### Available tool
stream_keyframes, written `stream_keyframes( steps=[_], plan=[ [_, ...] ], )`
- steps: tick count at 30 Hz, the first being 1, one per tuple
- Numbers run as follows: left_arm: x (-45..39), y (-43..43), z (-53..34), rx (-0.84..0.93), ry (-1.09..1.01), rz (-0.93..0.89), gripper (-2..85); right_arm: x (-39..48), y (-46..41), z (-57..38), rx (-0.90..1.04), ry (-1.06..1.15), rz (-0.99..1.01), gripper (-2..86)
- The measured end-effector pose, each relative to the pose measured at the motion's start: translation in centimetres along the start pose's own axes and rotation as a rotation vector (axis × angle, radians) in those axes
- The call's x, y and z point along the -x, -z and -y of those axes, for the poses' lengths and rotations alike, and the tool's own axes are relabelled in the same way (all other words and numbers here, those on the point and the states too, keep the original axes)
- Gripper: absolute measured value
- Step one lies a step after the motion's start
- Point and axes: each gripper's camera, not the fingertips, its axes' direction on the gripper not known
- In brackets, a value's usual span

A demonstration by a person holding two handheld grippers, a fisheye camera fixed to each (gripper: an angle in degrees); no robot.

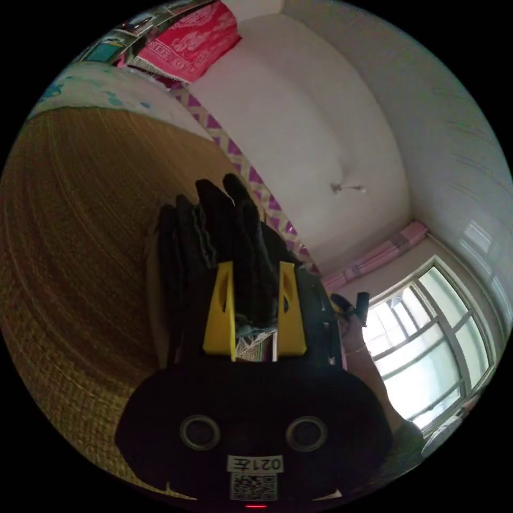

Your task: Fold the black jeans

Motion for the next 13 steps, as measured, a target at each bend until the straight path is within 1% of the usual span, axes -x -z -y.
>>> stream_keyframes(
  steps=[1,2,4,5,7,9,11,12,13],
  plan=[
    [-1.3,1.0,-1.5,-0.027,-0.051,0.046,9.5,-0.3,0.6,-1.6,0.015,0.016,0.012,6.6],
    [-3.3,2.1,-3.3,-0.072,-0.147,0.109,8.5,-0.4,1.6,-3.4,0.021,0.035,0.01,6.4],
    [-6.5,3.3,-6.5,-0.132,-0.256,0.217,7.6,-0.2,3.6,-6.6,0.014,0.076,-0.025,6.3],
    [-8.6,3.2,-8.7,-0.121,-0.321,0.282,6.9,0.0,5.0,-9.0,0.025,0.096,-0.056,6.5],
    [-11.3,2.1,-12.3,-0.068,-0.375,0.36,6.2,0.2,7.1,-13.0,0.04,0.116,-0.101,7.2],
    [-14.1,0.4,-16.5,-0.039,-0.415,0.449,4.7,0.2,9.2,-17.5,0.054,0.117,-0.19,7.9],
    [-17.8,-2.5,-23.5,-0.108,-0.506,0.631,0.3,-0.3,12.5,-23.6,0.026,0.102,-0.392,8.5],
    [-18.6,-3.3,-25.3,-0.123,-0.531,0.668,0.0,-0.6,13.4,-25.1,0.008,0.091,-0.453,8.8],
    [-20.1,-5.2,-29.0,-0.13,-0.588,0.715,-0.5,-1.2,15.4,-27.9,-0.034,0.066,-0.572,9.3]
  ],
)
